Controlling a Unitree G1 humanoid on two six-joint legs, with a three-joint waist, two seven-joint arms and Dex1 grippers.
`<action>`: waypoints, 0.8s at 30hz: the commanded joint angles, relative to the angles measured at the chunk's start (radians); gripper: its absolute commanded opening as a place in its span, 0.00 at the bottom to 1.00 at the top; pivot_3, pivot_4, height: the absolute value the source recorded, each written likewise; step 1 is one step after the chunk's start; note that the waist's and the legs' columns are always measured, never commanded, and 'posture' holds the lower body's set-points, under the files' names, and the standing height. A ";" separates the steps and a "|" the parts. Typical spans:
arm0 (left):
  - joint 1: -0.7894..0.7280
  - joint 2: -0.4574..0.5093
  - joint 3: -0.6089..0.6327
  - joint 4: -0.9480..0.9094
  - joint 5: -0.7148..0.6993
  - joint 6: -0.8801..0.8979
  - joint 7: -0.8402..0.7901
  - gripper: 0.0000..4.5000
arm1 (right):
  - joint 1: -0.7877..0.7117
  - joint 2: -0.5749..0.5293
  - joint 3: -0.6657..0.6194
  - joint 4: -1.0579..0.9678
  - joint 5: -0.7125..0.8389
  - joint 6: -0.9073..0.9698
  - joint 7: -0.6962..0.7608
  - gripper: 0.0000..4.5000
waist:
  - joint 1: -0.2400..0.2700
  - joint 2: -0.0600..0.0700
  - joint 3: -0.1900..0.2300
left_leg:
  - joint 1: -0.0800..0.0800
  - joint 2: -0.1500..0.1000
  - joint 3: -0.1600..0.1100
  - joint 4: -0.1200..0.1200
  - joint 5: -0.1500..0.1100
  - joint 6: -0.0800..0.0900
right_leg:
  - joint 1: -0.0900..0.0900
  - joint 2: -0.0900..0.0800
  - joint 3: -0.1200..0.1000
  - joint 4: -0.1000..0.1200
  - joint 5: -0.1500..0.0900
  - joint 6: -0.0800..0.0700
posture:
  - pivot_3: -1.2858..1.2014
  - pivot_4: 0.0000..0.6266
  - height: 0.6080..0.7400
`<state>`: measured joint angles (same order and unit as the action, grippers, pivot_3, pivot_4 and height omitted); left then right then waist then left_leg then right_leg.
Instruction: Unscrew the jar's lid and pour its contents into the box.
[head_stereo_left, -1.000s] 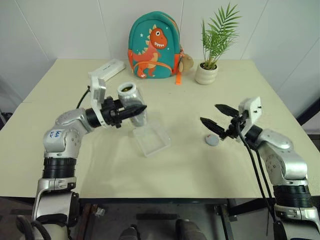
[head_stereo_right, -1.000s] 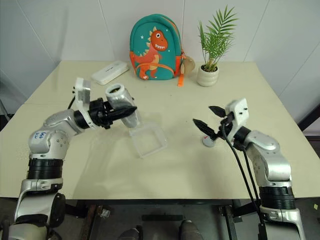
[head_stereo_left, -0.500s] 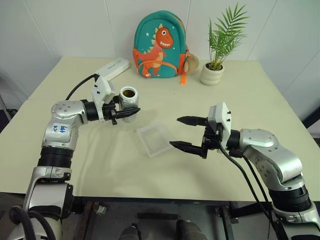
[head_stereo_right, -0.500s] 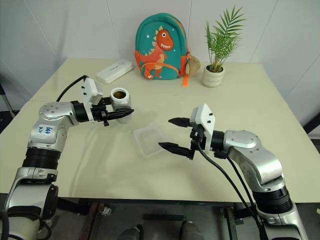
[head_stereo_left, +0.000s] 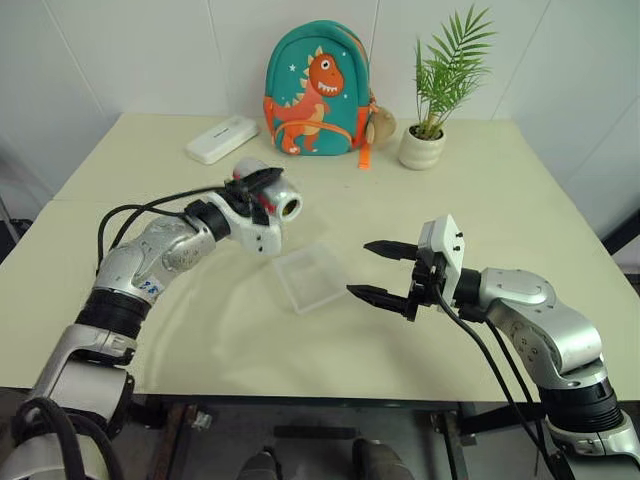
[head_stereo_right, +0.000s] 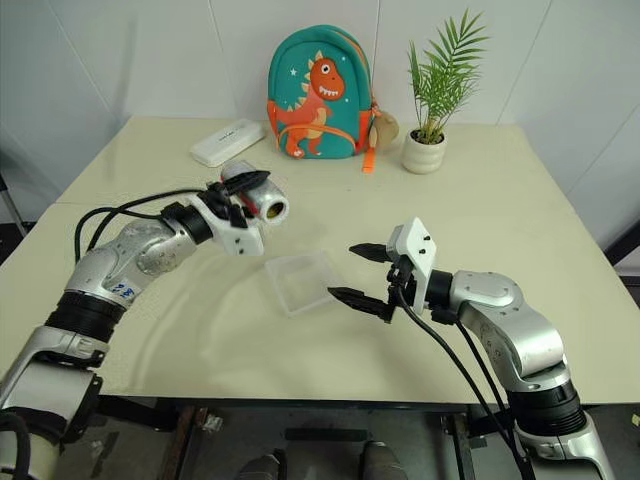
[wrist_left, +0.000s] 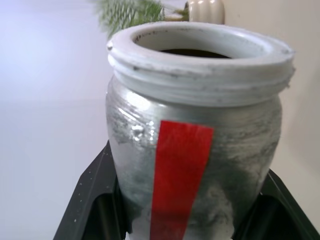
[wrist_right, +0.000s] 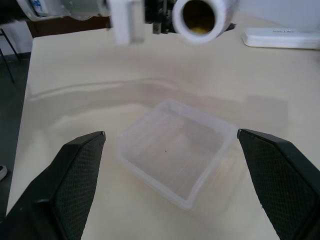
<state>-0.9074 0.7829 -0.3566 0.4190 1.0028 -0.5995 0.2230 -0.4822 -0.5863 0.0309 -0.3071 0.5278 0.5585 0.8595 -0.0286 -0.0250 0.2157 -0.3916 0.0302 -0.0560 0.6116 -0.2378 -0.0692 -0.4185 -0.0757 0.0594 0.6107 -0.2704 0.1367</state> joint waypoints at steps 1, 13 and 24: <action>-0.014 0.029 -0.038 -0.043 0.234 0.129 0.285 0.44 | 0.012 0.015 -0.021 -0.021 -0.002 -0.031 -0.017 0.99 | 0.003 0.000 0.000 | 0.000 0.000 0.000 0.000 0.000 0.000 | 0.000 0.000 0.000 0.000 0.000 0.000 | 0.52 0.24 1.00; -0.008 0.007 -0.150 -0.026 0.384 0.232 0.487 0.44 | 0.023 0.044 -0.028 -0.021 0.002 -0.035 -0.064 0.99 | 0.000 0.000 0.000 | 0.000 0.000 0.000 0.001 0.000 0.000 | 0.000 0.000 0.000 0.001 0.000 0.001 | 0.52 0.24 1.00; -0.008 0.036 -0.099 0.007 0.161 0.085 0.359 0.44 | 0.027 0.050 -0.027 -0.020 0.004 -0.041 -0.066 0.99 | 0.002 0.000 0.000 | 0.000 0.000 0.000 0.001 0.000 0.000 | 0.000 0.000 0.000 0.001 0.000 0.000 | 0.52 0.24 1.00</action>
<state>-0.9057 0.7987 -0.5133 0.4168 1.2737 -0.4600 0.6387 -0.4593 -0.5394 0.0309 -0.3074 0.5272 0.5434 0.7931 -0.0264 -0.0252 0.2156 -0.3918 0.0302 -0.0557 0.6126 -0.2377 -0.0692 -0.4186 -0.0758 0.0594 0.6121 -0.2701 0.1371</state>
